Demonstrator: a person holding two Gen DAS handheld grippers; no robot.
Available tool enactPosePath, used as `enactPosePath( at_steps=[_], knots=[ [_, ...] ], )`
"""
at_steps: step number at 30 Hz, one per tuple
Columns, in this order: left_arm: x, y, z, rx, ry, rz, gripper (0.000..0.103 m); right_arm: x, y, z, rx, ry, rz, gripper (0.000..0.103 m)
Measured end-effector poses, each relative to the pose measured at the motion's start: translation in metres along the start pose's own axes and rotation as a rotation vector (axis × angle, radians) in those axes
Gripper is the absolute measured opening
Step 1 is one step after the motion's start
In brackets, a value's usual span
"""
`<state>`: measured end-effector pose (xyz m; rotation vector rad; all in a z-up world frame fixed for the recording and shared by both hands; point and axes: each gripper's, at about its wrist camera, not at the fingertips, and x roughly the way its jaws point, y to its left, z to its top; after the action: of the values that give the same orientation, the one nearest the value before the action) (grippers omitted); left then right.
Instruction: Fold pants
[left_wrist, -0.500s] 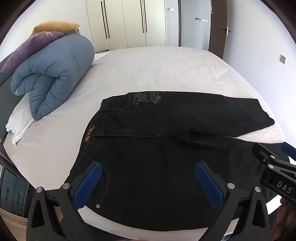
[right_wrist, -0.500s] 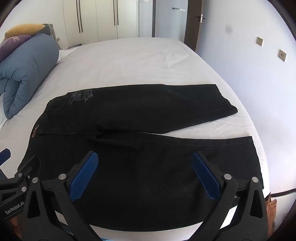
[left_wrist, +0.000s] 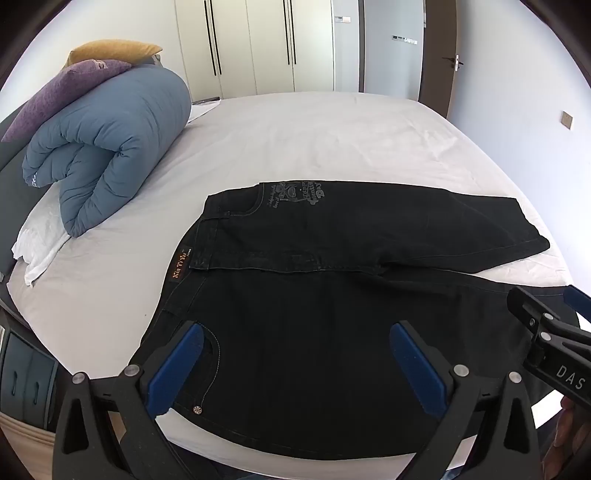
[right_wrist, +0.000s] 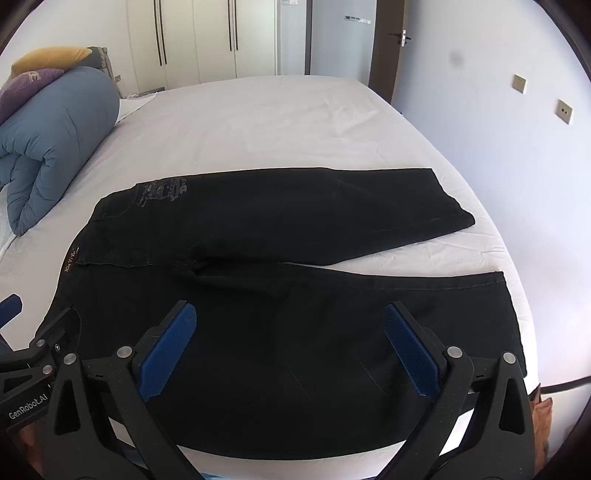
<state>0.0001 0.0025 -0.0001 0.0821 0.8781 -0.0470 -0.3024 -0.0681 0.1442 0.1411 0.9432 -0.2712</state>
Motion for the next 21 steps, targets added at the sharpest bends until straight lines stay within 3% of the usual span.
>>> enactPosePath(
  at_steps=[21],
  knots=[
    [0.0014,0.0073,-0.0019,0.001,0.001,0.002,0.103,0.0011,0.0058,-0.004,-0.005,0.007,0.0,0.103]
  ],
)
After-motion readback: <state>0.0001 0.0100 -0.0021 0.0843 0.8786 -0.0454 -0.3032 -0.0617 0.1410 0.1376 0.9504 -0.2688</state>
